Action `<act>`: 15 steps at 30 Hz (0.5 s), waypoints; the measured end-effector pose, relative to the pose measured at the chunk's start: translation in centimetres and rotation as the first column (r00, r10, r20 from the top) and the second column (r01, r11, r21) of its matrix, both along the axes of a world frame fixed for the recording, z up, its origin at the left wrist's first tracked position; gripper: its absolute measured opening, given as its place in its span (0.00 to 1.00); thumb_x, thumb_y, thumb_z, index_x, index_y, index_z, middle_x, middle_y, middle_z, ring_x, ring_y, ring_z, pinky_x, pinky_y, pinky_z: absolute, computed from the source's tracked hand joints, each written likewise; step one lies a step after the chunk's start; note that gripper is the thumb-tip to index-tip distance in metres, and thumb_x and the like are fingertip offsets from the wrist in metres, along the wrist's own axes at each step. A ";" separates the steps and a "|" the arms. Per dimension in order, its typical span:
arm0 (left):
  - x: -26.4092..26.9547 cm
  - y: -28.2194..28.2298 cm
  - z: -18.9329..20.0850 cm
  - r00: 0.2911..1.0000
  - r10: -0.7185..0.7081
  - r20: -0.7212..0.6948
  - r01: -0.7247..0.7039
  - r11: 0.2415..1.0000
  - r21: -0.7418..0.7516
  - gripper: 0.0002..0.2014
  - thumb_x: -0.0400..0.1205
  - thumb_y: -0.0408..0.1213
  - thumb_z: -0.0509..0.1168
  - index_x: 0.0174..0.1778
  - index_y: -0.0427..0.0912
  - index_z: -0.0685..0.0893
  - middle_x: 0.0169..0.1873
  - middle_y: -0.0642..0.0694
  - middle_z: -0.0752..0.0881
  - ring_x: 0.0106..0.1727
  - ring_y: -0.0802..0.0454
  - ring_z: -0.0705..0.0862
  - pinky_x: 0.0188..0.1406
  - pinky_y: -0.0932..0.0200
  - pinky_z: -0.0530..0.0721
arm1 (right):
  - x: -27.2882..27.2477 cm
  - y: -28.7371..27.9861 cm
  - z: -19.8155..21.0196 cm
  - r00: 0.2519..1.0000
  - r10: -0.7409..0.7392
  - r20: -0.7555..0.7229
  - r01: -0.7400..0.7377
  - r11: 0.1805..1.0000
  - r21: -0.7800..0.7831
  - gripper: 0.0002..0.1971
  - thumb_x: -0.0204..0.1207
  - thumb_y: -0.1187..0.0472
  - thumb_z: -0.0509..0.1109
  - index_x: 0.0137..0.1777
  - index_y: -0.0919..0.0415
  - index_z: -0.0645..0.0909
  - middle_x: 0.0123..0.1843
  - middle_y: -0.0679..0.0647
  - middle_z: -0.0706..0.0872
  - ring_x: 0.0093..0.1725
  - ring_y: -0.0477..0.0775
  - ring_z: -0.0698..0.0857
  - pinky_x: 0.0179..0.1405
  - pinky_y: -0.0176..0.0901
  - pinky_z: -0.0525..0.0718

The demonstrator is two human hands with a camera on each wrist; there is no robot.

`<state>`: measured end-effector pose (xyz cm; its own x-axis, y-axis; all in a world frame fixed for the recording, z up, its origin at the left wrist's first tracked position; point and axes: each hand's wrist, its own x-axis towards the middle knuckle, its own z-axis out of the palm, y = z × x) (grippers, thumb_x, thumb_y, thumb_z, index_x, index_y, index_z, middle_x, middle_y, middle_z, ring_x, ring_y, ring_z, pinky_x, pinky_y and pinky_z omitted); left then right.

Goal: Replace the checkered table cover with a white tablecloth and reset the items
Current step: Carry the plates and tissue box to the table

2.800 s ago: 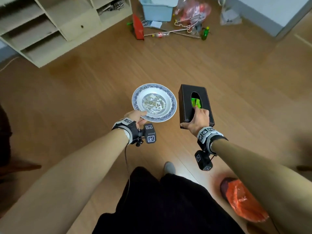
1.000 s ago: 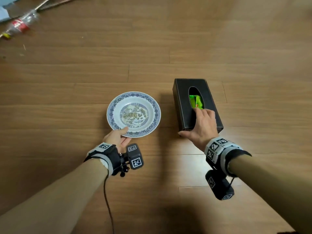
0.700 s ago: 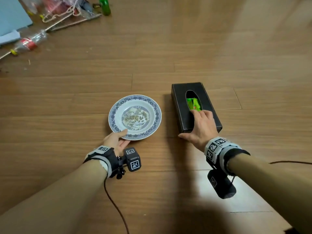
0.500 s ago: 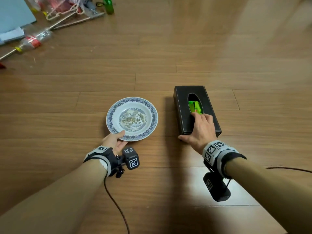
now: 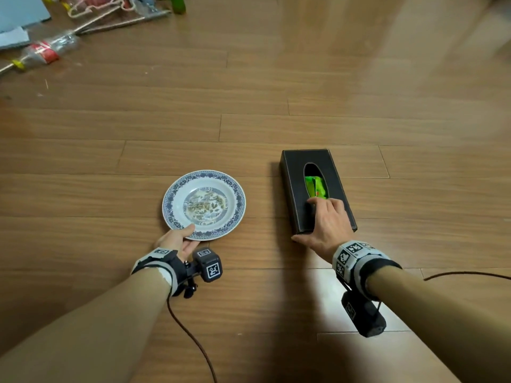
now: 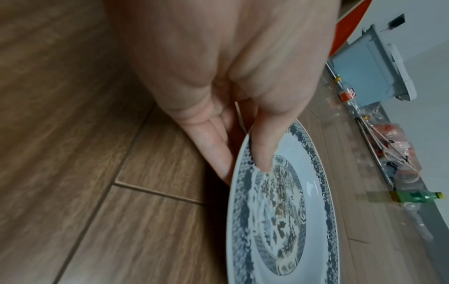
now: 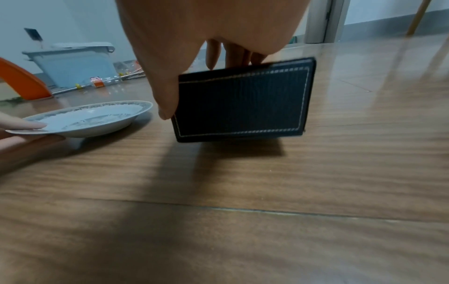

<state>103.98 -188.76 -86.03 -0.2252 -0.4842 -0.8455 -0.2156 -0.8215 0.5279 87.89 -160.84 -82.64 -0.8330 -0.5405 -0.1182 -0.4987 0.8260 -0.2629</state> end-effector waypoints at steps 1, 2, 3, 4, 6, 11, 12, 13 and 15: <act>0.0 0.1 -0.1 1.000 0.000 0.006 0.000 1.000 -0.002 0.09 0.78 0.22 0.71 0.48 0.36 0.79 0.55 0.34 0.83 0.51 0.45 0.85 0.52 0.54 0.85 | 0.0 0.0 -0.1 1.000 0.018 0.017 -0.018 1.000 0.025 0.46 0.62 0.37 0.82 0.75 0.55 0.67 0.70 0.53 0.78 0.71 0.58 0.69 0.71 0.50 0.74; -0.2 0.2 -0.2 1.000 -0.008 0.008 0.008 1.000 0.001 0.09 0.79 0.22 0.71 0.47 0.36 0.78 0.55 0.34 0.82 0.53 0.44 0.84 0.54 0.53 0.85 | -0.1 0.0 -0.2 0.999 0.036 0.033 -0.038 0.998 0.050 0.45 0.63 0.38 0.82 0.75 0.55 0.66 0.70 0.53 0.79 0.70 0.58 0.69 0.70 0.51 0.74; -0.4 0.3 -0.3 1.000 -0.020 0.013 0.020 1.000 0.009 0.08 0.79 0.23 0.71 0.48 0.36 0.78 0.56 0.34 0.82 0.53 0.45 0.85 0.55 0.53 0.85 | -0.1 0.0 -0.3 0.998 0.053 0.044 -0.056 0.996 0.067 0.44 0.64 0.39 0.81 0.75 0.55 0.66 0.70 0.54 0.79 0.70 0.58 0.69 0.70 0.51 0.74; -0.6 0.5 -0.5 0.999 -0.032 0.021 0.032 0.999 0.014 0.08 0.80 0.24 0.71 0.49 0.36 0.78 0.56 0.34 0.83 0.50 0.45 0.85 0.53 0.54 0.85 | 0.0 -0.1 -0.5 0.997 0.065 0.047 -0.069 0.995 0.077 0.44 0.65 0.39 0.81 0.75 0.55 0.66 0.70 0.54 0.80 0.70 0.58 0.69 0.70 0.51 0.75; -0.8 0.9 -0.7 0.997 -0.063 0.042 0.062 0.998 0.025 0.10 0.81 0.27 0.70 0.54 0.35 0.78 0.54 0.33 0.84 0.42 0.46 0.86 0.43 0.57 0.86 | 0.3 -0.3 -0.6 0.996 0.074 0.039 -0.077 0.994 0.079 0.42 0.65 0.39 0.80 0.75 0.56 0.67 0.69 0.55 0.80 0.70 0.59 0.69 0.69 0.51 0.74; -1.1 1.3 -0.9 0.991 -0.105 0.084 0.103 0.994 0.021 0.20 0.82 0.28 0.69 0.69 0.36 0.74 0.52 0.31 0.83 0.43 0.43 0.86 0.44 0.55 0.86 | 0.5 -0.7 -0.6 0.994 0.101 0.035 -0.103 0.992 0.077 0.41 0.67 0.39 0.78 0.75 0.56 0.68 0.69 0.55 0.80 0.70 0.59 0.69 0.70 0.49 0.73; -1.3 1.2 -0.9 0.991 -0.100 0.085 0.099 0.995 0.021 0.23 0.83 0.27 0.68 0.74 0.35 0.72 0.57 0.31 0.83 0.44 0.41 0.86 0.48 0.52 0.85 | 0.4 -0.6 -0.5 0.993 0.105 0.050 -0.108 0.991 0.073 0.40 0.68 0.38 0.78 0.75 0.55 0.68 0.69 0.54 0.79 0.70 0.58 0.69 0.70 0.49 0.73; -1.5 1.2 -0.8 0.992 -0.084 0.092 0.084 0.996 0.012 0.24 0.83 0.27 0.66 0.76 0.34 0.70 0.62 0.31 0.82 0.46 0.39 0.86 0.50 0.51 0.84 | 0.2 -0.5 -0.3 0.992 0.107 0.066 -0.112 0.991 0.070 0.40 0.68 0.37 0.77 0.75 0.55 0.68 0.69 0.54 0.79 0.70 0.58 0.69 0.70 0.50 0.73; -1.7 1.5 -0.2 0.990 -0.095 0.103 0.096 0.995 -0.009 0.24 0.86 0.27 0.61 0.78 0.33 0.66 0.66 0.33 0.79 0.52 0.38 0.86 0.53 0.50 0.82 | 0.1 -0.4 -0.1 0.990 0.112 0.088 -0.117 0.991 0.063 0.38 0.70 0.35 0.74 0.74 0.54 0.69 0.69 0.54 0.79 0.71 0.58 0.68 0.71 0.50 0.73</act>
<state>102.30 -187.31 -86.26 -0.1835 -0.4766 -0.8598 -0.3463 -0.7872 0.5103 87.99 -161.28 -82.72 -0.7515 -0.6202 -0.2249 -0.5695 0.7820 -0.2535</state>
